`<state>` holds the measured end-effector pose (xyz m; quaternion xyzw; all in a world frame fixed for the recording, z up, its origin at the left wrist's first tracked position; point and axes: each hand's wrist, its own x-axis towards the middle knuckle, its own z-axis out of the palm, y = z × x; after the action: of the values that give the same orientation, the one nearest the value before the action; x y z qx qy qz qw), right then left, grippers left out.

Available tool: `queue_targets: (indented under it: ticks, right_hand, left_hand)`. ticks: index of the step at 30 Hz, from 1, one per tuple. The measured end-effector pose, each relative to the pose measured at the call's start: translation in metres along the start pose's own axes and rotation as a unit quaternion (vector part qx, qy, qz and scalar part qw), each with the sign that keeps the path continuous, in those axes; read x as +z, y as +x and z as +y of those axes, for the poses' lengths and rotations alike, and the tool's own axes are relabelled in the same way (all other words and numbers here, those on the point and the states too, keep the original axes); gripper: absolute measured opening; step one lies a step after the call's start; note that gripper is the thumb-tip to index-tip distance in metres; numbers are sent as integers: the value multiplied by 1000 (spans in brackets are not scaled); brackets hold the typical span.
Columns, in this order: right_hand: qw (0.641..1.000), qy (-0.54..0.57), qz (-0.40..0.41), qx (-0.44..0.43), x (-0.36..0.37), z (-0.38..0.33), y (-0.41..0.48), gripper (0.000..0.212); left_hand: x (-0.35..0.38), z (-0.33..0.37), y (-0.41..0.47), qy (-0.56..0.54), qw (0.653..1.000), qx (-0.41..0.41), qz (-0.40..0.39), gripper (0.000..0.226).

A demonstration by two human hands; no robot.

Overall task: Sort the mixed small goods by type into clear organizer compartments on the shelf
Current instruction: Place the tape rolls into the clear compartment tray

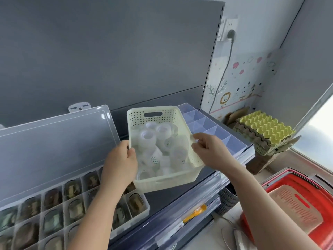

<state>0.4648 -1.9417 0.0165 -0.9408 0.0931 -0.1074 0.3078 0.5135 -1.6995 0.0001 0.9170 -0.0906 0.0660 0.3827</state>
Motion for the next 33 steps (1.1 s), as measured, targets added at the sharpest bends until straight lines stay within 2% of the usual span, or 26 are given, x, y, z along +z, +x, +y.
queue_targets:
  ticks: [13,16,22,25,27,29,31,33]
  right_hand:
    - [980,-77,-142,-116,-4,49,47,22]
    - [970,-119,-143,-160,2,54,47,10]
    - [964,-110,-151,-192,20,51,58,13]
    - [962,-149,-121,-193,25,48,67,19]
    - [960,-175,-73,-206,26,41,76,31]
    - [956,-167,-38,-239,27,29,87,34]
    - [948,-127,-51,-286,33,14,96,34]
    - [940,-89,-100,-315,41,3,102,33]
  left_hand:
    - [57,25,-25,49,986,-136,87,14]
    - [63,23,-31,85,979,-156,95,17]
    - [58,17,-29,173,963,-178,106,21]
    - [50,16,-21,234,950,-187,91,19]
    - [46,19,-14,275,942,-165,99,25]
    - [43,21,-5,290,945,-102,116,35]
    - [44,24,4,269,957,-31,108,33]
    - [46,23,12,262,962,-1,74,29]
